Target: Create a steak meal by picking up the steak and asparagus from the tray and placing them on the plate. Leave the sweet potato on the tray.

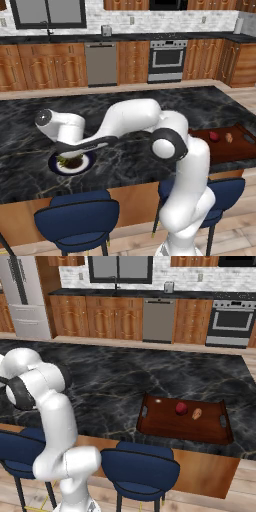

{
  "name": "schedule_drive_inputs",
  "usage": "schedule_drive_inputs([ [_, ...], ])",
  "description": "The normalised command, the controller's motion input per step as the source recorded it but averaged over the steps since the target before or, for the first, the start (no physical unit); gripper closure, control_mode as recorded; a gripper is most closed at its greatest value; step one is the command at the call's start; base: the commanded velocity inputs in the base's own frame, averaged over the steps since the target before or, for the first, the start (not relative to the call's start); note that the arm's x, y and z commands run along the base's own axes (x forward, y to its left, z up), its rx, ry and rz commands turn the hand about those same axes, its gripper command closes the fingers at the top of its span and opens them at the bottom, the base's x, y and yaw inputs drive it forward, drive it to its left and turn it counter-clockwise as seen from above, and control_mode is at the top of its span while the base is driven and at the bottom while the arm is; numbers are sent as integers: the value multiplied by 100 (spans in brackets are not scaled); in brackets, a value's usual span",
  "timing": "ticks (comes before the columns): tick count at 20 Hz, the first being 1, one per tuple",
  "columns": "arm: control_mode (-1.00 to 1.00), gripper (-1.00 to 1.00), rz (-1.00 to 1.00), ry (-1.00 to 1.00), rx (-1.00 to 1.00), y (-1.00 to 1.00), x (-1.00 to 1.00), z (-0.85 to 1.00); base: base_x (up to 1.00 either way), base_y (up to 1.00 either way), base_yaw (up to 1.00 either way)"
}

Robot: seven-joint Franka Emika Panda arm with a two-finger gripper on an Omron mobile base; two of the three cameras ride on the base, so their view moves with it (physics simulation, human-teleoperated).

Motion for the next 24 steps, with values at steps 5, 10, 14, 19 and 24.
schedule_drive_inputs([
  [5,-100,-100,-20,-7,18,-100,-43,59,0,0,0],
  [10,-100,-100,-34,0,19,-100,-3,68,0,0,0],
  [14,-100,-100,-43,0,15,-100,0,41,0,0,0],
  [19,-100,-100,-44,5,13,-100,-23,0,0,0,0],
  [24,-100,-100,-50,1,13,-100,-19,-6,0,0,0],
])
